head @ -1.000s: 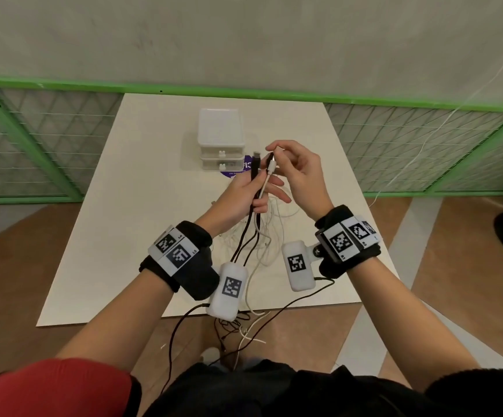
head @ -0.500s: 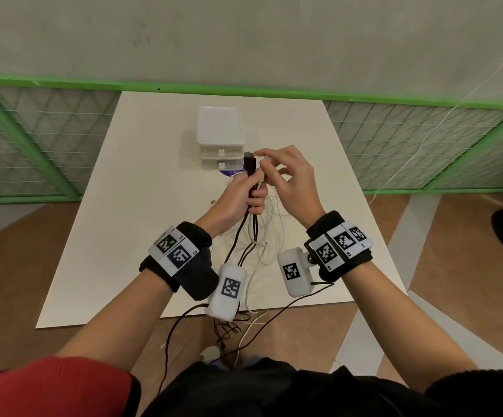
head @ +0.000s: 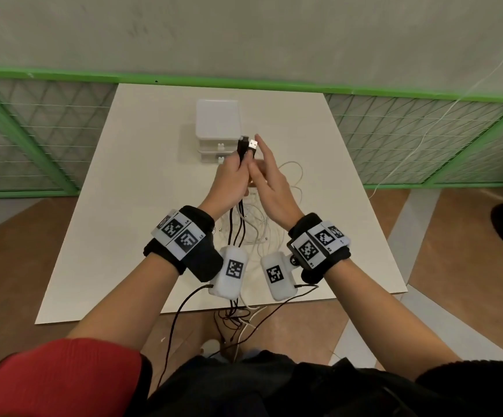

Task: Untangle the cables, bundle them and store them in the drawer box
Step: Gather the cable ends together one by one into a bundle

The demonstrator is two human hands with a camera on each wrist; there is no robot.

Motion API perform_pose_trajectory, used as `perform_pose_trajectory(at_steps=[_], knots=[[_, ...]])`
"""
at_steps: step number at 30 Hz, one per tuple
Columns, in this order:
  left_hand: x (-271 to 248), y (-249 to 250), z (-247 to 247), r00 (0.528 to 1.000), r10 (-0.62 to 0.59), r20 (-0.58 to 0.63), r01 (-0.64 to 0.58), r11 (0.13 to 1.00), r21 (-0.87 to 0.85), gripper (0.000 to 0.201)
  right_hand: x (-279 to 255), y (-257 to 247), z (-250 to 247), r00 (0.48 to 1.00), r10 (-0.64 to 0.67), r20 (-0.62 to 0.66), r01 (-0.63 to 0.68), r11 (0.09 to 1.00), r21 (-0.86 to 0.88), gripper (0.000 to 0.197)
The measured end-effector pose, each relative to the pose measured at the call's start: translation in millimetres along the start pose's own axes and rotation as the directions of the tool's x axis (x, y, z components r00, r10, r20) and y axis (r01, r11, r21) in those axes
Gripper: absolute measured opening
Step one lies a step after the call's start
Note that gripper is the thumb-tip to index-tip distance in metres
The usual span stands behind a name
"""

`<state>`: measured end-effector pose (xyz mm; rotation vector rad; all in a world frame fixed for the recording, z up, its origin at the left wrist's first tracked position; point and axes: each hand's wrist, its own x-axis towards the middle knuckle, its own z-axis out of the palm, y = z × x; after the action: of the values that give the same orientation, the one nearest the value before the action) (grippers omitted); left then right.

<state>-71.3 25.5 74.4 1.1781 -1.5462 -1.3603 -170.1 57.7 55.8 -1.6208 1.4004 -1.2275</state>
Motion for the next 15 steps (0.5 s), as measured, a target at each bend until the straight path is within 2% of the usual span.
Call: perform_pose_trajectory(at_steps=[3,6,9,10,11,13,15], knots=[[8,-6,-9,0.993,0.007,-0.117,-0.004,1.0,0.031,0.033,-3,14,8,1.0,0.001,0.021,-0.002,0.999,0.034,0.035],[17,-15,-29,0.975,-0.05,-0.215,0.045,0.999,-0.03,0.033,3,34,2,0.997,0.067,0.044,-0.068,0.997,0.03,0.029],[21,-21,-47,0.971,-0.109,-0.213,0.098,0.993,-0.06,0.031,16,69,9,0.988,0.125,-0.087,-0.139,0.972,-0.189,0.027],[22,-23,-50,0.973,-0.114,-0.203,0.105,0.993,-0.056,0.031,21,78,17,0.989,0.122,-0.081,-0.139,0.954,-0.266,0.028],[24,-25,-51,0.974,-0.114,-0.196,0.106,0.993,-0.049,0.031,24,85,27,0.993,0.117,-0.023,-0.118,0.936,-0.333,0.03],[26,-27,-50,0.976,-0.123,-0.181,0.114,0.992,-0.058,0.032,30,92,49,0.971,0.146,0.189,-0.051,0.899,-0.435,0.032],[29,-29,-50,0.975,-0.151,-0.166,0.134,0.985,-0.11,0.031,32,99,67,0.891,0.249,0.38,-0.004,0.841,-0.54,0.034]])
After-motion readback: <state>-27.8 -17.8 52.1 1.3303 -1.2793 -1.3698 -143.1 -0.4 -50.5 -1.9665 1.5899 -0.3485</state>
